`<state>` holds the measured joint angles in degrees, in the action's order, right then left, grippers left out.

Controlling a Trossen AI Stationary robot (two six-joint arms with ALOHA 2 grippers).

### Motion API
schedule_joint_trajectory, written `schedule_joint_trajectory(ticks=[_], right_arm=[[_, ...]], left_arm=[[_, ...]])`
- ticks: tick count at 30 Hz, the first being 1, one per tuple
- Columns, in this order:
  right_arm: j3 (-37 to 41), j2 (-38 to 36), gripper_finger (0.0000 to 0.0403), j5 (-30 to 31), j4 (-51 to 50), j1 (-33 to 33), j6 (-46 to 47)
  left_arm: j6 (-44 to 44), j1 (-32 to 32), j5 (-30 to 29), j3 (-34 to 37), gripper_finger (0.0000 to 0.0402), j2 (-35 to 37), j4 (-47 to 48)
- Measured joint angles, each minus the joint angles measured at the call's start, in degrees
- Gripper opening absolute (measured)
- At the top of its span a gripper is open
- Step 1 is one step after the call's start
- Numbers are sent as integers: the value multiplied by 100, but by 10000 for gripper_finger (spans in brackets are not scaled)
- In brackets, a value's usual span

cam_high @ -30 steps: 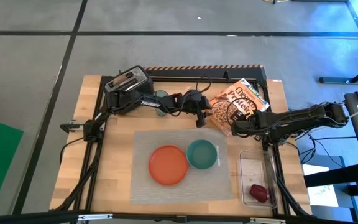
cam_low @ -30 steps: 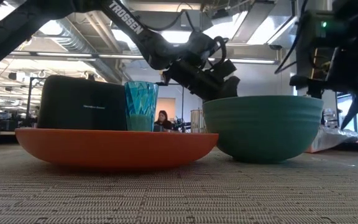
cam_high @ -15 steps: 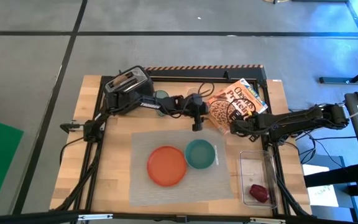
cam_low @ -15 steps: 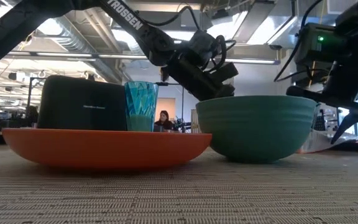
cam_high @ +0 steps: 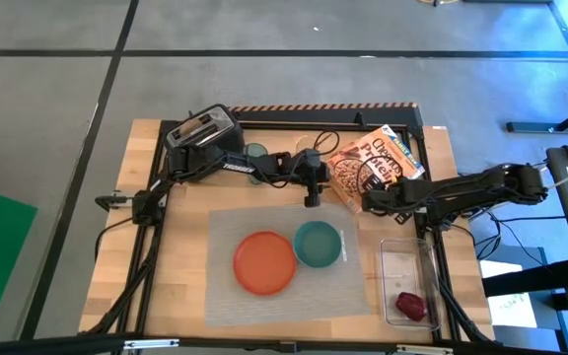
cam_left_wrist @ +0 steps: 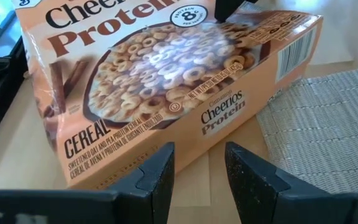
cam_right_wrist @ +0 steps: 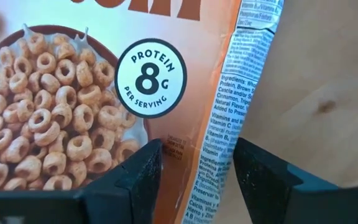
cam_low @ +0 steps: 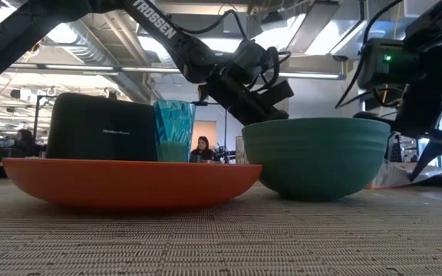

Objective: Arrange a breakfast setting
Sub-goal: Pour the cereal in the bowl

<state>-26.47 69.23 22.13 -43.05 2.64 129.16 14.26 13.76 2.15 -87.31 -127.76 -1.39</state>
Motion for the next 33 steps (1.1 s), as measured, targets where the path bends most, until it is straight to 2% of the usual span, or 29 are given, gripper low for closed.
schedule_joint_trajectory(ticks=[3, 10, 12, 21, 33], right_arm=[[0, 53, 145, 69, -3, -3, 26], [19, 68, 31, 255, -43, -5, -63], [21, 70, 12, 291, -46, -5, -84], [-16, -61, 4, 430, -63, -6, -236], [-839, -125, 1, 975, -1411, -5, -974]], left_arm=[[-2, -2, 11, 0, 136, 2, 0], [-4, -2, 26, 0, 136, 2, -2], [-4, -2, 28, 0, 136, 2, -2], [-42, -2, 29, 8, 136, 88, 122], [-100, -22, -78, 14, 136, 781, 750]])
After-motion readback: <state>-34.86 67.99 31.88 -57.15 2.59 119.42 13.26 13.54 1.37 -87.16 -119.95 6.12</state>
